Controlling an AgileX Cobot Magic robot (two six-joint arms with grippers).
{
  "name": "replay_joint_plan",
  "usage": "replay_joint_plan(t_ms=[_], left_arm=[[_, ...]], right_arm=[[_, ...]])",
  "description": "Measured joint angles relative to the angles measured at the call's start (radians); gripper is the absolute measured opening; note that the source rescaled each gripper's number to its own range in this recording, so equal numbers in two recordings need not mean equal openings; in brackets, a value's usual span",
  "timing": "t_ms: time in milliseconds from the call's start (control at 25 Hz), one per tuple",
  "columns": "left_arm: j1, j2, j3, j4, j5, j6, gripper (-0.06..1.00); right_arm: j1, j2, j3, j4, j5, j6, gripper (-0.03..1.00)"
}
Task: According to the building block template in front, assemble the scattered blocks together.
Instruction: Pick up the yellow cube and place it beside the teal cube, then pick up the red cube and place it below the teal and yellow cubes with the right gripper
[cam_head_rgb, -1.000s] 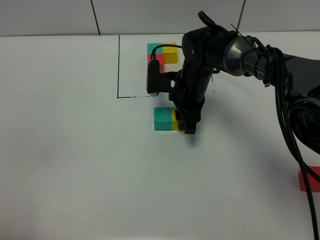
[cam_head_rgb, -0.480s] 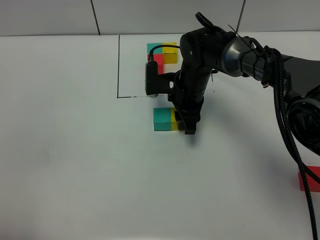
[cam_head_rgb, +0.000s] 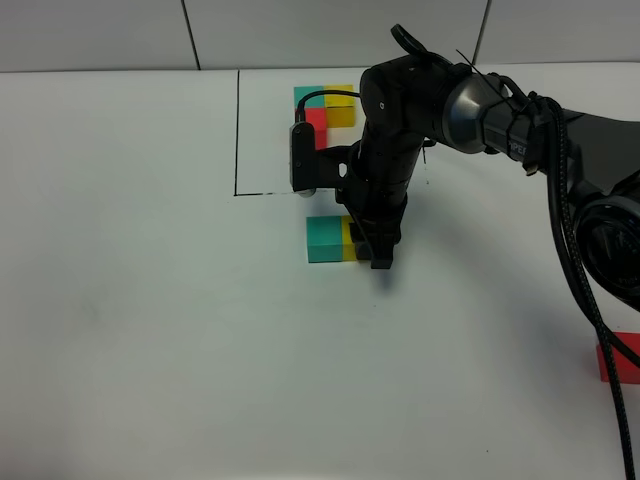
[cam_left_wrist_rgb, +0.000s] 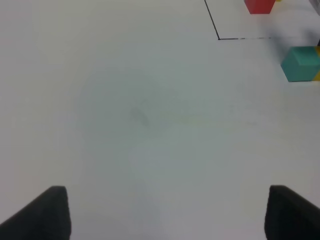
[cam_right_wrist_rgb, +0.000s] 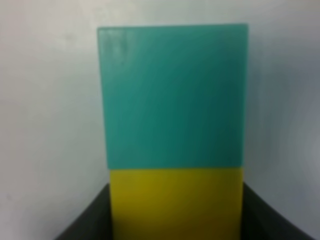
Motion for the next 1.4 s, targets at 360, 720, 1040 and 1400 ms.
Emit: replay_joint_plan(t_ms=[360, 720, 1040, 1400], left_arm=[[0.000, 0.000, 0.000, 0.000, 0.000, 0.000, 0.76], [0.000, 0.000, 0.000, 0.000, 0.000, 0.000, 0.76], [0.000, 0.000, 0.000, 0.000, 0.000, 0.000, 0.76], [0.000, 0.000, 0.000, 0.000, 0.000, 0.000, 0.76]], right_arm=[[0.003, 0.018, 0.000, 0.020, 0.000, 0.000, 0.36], [-0.004, 0.008, 0.001, 0.015, 0.037, 0.038, 0.85], [-0.085, -0.047, 0.001, -0.008, 0.122, 0.200, 0.85], [-0.228, -0.191, 0.154, 0.049, 0.169, 0.372, 0.85]])
